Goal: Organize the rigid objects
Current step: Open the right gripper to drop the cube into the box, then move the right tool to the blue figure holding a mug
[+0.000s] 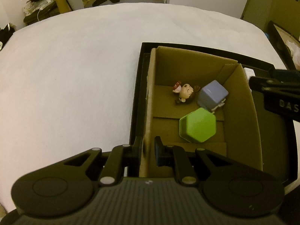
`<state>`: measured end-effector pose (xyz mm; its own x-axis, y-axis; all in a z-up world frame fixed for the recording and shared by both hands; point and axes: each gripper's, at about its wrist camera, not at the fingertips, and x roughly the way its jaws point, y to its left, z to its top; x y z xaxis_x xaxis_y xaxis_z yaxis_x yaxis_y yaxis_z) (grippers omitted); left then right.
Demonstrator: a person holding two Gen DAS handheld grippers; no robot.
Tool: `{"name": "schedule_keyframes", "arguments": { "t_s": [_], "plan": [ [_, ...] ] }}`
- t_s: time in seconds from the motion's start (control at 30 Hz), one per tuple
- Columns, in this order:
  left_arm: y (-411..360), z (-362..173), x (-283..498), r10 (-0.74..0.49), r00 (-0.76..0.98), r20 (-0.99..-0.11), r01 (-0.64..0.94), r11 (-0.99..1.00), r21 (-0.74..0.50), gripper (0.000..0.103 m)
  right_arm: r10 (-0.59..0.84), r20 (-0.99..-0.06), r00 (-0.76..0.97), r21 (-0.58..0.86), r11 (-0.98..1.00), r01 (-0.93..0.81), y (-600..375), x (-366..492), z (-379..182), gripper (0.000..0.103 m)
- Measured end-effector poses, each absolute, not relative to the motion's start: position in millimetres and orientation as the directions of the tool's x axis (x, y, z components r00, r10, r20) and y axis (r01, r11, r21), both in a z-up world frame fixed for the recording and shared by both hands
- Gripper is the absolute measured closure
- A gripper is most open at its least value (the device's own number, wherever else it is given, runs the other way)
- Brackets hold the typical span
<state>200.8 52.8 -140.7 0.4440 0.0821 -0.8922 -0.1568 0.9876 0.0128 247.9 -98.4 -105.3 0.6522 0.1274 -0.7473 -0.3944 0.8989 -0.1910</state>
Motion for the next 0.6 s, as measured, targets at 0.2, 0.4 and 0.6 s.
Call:
{"name": "schedule_keyframes", "arguments": {
  "t_s": [0.2, 0.4, 0.6],
  "plan": [
    [49.0, -133.3, 197.7, 0.095, 0.449, -0.889, -0.158, 0.987, 0.025, 0.090, 0.107, -0.760, 0.641, -0.169, 0.920, -0.354, -121.4, 242.3, -111.0, 0.047],
    [42.2, -130.4, 198.0, 0.126, 0.447, -0.886, -0.153, 0.986, 0.063, 0.090, 0.112, -0.765, 0.634, -0.146, 0.929, -0.340, -133.7, 237.7, -116.1, 0.044],
    [41.9, -128.2, 195.8, 0.162, 0.441, -0.883, -0.172, 0.981, 0.094, 0.088, 0.135, -0.761, 0.634, -0.105, 0.939, -0.326, -147.6, 233.6, -119.1, 0.037]
  ]
}}
